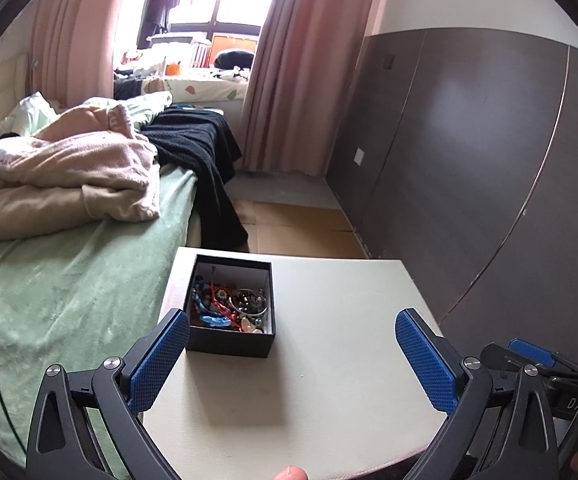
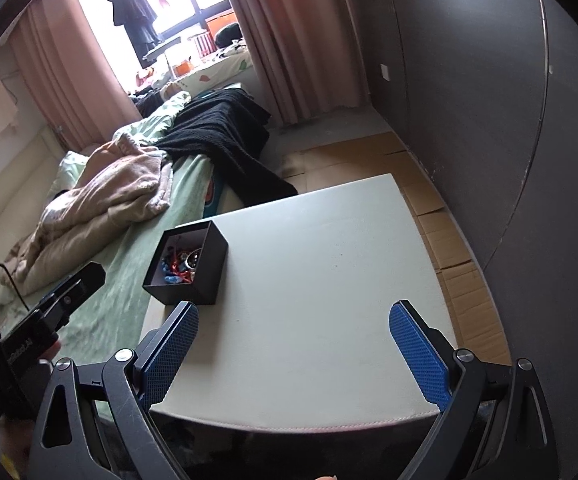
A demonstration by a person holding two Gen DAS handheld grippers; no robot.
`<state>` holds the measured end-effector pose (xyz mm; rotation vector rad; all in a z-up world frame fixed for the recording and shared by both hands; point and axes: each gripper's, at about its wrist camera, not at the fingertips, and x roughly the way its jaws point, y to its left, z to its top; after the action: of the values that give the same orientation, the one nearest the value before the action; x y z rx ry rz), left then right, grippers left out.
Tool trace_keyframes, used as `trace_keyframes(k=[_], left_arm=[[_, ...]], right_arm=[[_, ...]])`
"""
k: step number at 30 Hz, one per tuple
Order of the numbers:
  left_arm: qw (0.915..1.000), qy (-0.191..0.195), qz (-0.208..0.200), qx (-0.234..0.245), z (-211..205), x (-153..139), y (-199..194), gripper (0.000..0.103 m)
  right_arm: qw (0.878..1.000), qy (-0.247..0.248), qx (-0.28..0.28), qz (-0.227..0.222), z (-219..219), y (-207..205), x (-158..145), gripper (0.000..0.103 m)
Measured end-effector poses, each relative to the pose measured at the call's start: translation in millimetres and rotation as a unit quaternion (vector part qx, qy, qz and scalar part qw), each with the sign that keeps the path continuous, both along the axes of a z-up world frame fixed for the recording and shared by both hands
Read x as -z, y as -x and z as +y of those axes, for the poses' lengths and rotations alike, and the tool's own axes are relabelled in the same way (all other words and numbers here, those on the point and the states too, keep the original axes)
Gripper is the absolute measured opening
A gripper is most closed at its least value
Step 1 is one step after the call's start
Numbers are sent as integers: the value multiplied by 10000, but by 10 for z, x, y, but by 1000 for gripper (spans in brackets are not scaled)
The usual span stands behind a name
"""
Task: Organize jewelry
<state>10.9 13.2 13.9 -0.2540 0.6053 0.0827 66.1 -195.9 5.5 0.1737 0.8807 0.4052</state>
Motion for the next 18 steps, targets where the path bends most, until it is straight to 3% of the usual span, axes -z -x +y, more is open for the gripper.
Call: trace_keyframes(k=[18], left_arm=[[9994,-282,-193,-12,-98,-86,92,103]], right_arm=[[10000,7,-9,37,23,29,10,97]])
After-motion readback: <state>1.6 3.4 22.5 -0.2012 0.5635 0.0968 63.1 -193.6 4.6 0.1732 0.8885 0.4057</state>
